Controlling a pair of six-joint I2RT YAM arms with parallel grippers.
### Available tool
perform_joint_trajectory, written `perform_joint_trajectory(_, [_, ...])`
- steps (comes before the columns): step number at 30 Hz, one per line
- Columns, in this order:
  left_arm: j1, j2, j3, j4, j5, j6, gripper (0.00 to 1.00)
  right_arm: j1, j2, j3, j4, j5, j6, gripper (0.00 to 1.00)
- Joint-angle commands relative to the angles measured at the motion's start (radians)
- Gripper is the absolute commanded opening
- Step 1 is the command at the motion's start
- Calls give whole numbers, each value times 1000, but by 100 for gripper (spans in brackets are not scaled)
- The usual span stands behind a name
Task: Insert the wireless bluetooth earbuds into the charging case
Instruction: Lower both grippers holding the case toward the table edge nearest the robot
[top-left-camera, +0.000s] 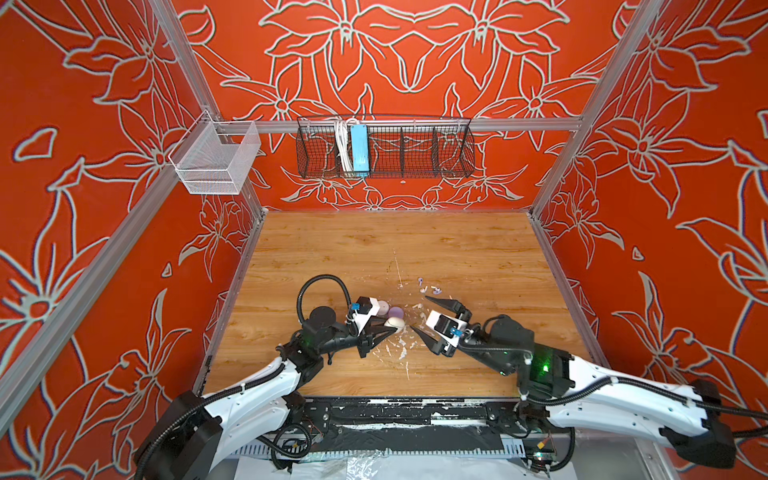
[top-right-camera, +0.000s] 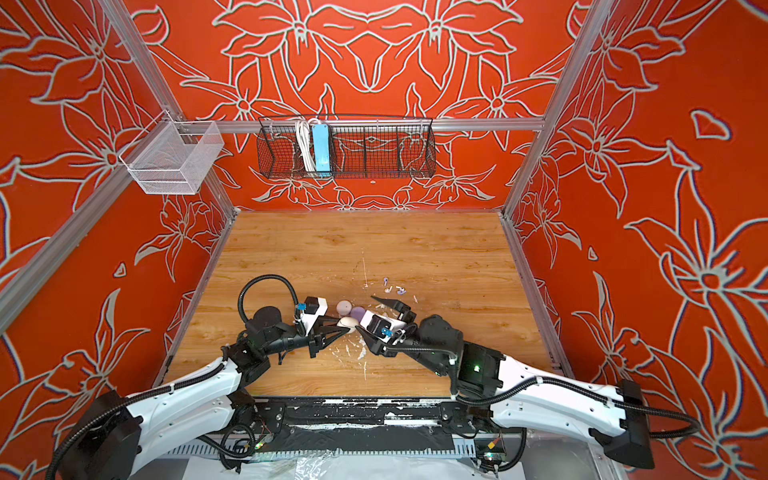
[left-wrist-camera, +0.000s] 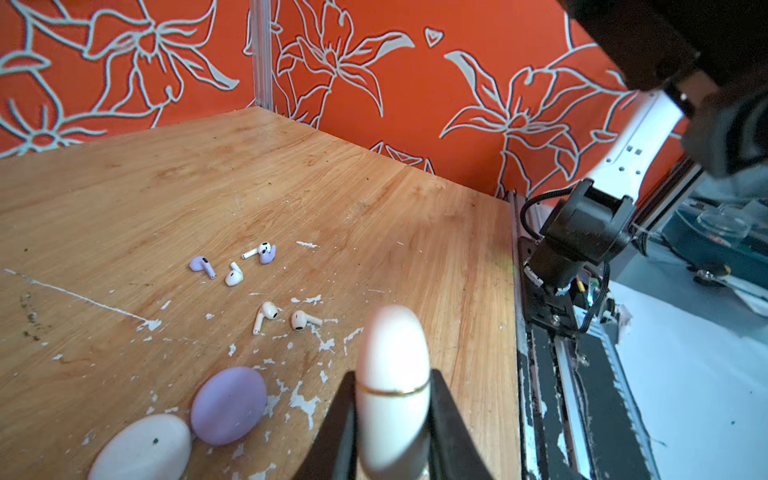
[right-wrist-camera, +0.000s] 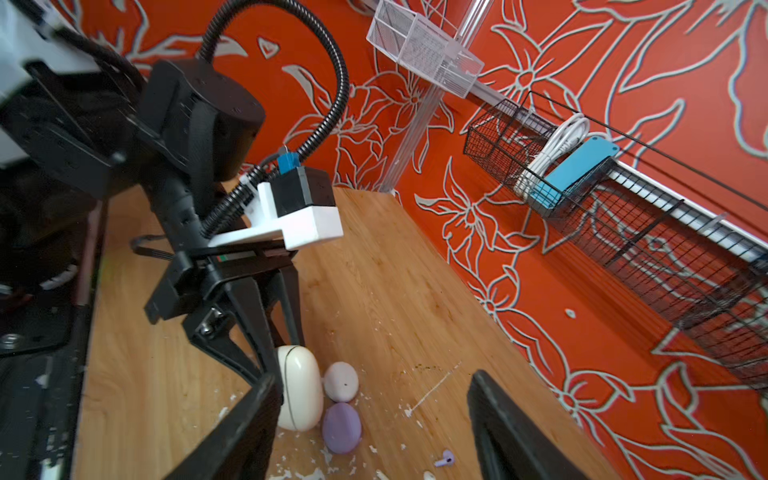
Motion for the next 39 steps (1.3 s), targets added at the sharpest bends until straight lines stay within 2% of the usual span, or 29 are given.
perform_joint_trajectory(1, [-4, -44, -5, 115, 71, 91, 0, -1, -3, -5, -60, -71, 59, 69])
perform_joint_trajectory(5, [-6, -66, -44, 182, 142, 122, 0, -1, 25, 32, -103, -135, 209, 65])
perform_joint_trajectory(8, [-8, -53, -55, 230, 195, 134, 0, -1, 41, 0, -22, -244, 308, 64])
perform_joint_trajectory(11, [-15, -49, -55, 235, 241, 149, 0, -1, 31, -49, 70, -293, 349, 63])
perform_joint_trajectory(17, [-41, -78, -38, 193, 261, 180, 0, -1, 6, -76, 59, -292, 355, 53])
perform_joint_trajectory(27, [-62, -96, -22, 142, 277, 212, 0, -2, 67, -59, 56, -296, 344, 42])
perform_joint_trajectory(39, [-70, -124, -19, 107, 276, 229, 0, -2, 116, -78, 80, -276, 341, 34])
